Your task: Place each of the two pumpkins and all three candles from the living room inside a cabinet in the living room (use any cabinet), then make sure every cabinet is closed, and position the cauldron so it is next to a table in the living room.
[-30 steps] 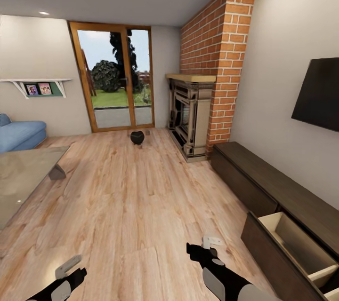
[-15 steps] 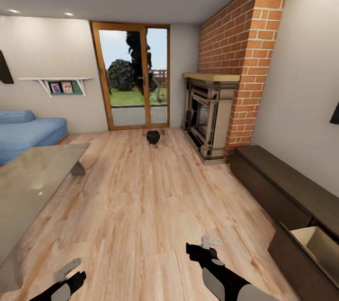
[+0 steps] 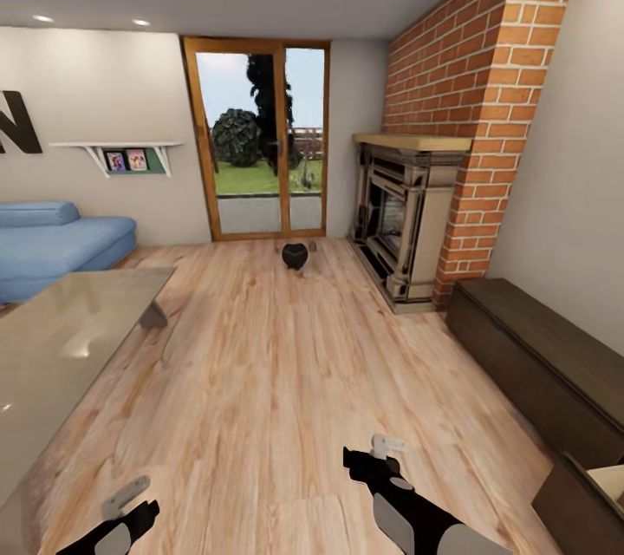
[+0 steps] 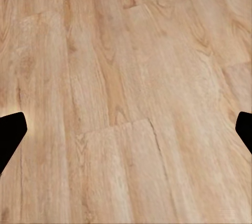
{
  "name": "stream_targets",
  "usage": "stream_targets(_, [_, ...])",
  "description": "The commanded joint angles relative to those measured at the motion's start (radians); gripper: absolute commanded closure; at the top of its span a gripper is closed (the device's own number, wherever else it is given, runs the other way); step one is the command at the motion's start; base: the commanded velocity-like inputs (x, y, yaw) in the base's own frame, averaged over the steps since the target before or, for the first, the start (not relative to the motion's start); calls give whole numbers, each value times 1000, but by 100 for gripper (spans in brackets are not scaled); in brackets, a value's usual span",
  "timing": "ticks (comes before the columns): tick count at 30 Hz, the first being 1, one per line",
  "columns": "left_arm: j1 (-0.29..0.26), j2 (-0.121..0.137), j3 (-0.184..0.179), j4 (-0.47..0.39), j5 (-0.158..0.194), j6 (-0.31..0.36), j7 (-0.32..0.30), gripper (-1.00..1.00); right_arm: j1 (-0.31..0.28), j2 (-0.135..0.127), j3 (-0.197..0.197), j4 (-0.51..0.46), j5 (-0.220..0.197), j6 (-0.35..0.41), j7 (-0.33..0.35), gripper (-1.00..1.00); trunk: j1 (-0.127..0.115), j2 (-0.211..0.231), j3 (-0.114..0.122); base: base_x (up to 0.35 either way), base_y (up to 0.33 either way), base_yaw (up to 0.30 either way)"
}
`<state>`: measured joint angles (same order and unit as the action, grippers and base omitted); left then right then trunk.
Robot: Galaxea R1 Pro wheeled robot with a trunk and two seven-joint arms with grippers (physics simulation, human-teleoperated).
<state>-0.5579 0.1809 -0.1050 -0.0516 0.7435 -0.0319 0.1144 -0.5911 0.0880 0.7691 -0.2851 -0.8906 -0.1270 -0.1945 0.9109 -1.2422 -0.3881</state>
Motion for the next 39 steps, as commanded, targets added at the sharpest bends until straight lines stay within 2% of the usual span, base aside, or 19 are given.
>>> stream_targets(1, [0,0,-9,-1,7,-2,4,-100,-1,0,9,0,-10,-5,-5,-100,1,-1,-1,336,1,1])
stream_targets(11, [0,-8,-9,-1,6,-2,4,-100,-1,1,9,0,-10,-6,-5,-100,1,-1,1,335,13,0])
stream_targets(28, [0,-12,-9,-1,5,-4,4,-100,0,-2,9,0,-10,-8,-5,-100,1,-1,8,309,149,29])
stream_targets(33, [14,-14,-9,1,6,-94,4,-100,-1,-2,9,0,-10,-8,-5,-100,1,-1,8,303,168,10])
stream_targets(39, [18,-15,-9,1,6,-120,4,-100,0,-5,9,0,-11,-8,-5,-100,1,-1,8,306,157,1])
